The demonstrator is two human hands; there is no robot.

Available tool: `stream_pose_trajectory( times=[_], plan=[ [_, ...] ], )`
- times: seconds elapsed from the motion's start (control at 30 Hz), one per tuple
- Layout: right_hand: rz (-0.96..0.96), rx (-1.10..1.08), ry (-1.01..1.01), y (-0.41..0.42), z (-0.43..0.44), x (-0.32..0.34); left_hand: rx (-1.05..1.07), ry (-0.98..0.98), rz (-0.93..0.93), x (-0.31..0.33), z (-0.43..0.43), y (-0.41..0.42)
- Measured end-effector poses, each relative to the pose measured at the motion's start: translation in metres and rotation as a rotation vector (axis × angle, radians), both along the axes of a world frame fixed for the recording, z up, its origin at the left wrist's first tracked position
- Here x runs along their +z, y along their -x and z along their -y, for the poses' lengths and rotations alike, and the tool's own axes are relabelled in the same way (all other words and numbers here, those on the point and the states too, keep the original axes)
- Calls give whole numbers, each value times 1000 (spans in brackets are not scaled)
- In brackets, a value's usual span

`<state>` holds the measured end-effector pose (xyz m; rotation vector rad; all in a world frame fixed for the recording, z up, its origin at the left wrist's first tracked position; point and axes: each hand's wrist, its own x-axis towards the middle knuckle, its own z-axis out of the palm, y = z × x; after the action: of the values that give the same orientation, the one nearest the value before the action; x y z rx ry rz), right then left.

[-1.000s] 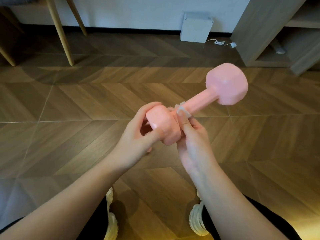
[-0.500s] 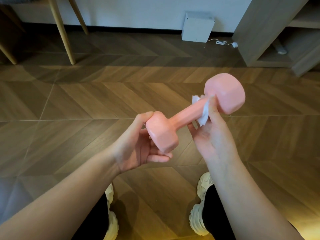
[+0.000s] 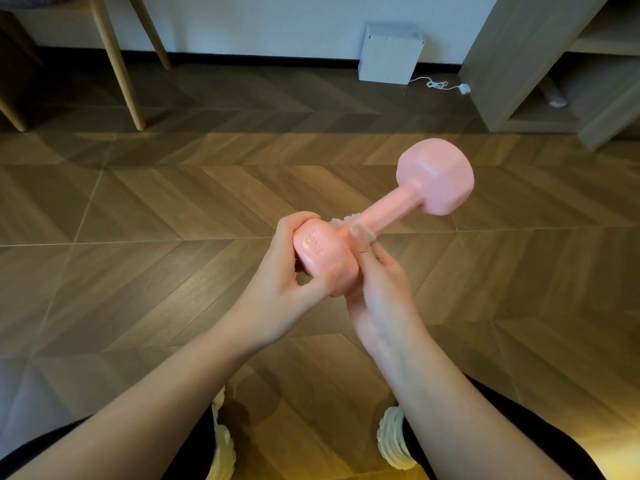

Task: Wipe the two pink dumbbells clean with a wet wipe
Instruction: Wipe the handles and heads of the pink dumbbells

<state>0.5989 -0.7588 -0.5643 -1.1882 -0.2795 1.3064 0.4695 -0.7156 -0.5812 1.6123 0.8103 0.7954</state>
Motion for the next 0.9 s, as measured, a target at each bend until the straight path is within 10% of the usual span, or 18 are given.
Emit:
stream_pose_trajectory(
  times=[0.3, 0.9],
  plan=[
    [-30, -13, -21, -4, -1, 1, -25, -4, -27, 3, -1, 3],
    [-276, -298, 6, -47, -11, 16, 3, -677, -275, -2, -9, 7]
  ],
)
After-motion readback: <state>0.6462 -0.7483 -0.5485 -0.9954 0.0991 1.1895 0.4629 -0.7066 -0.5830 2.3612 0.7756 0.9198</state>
